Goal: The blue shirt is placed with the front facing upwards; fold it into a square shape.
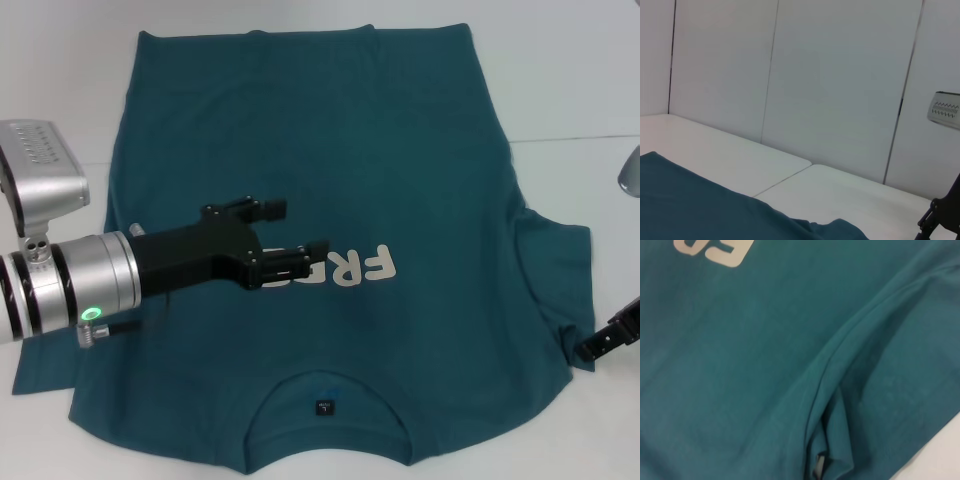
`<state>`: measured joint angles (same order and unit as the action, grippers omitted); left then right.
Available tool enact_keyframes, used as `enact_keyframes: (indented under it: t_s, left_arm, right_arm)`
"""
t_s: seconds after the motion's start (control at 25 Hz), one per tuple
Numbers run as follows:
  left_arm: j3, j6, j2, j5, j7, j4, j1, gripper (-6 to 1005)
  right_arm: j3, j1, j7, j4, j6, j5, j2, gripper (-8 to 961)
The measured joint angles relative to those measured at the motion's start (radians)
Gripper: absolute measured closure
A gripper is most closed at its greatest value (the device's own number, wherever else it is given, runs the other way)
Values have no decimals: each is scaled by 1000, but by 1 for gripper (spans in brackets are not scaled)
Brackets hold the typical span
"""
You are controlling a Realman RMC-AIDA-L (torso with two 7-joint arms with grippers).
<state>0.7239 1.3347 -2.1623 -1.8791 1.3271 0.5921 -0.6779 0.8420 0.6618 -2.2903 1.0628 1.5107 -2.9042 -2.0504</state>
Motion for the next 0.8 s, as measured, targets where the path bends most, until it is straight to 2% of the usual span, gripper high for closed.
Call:
enact_keyframes:
  t_s: [0.8]
  left_arm:
    - [3,-9,1,0,-4,0,0,123]
  right_arm:
    - [32,23,-15,-61,-14,-26,-8,107]
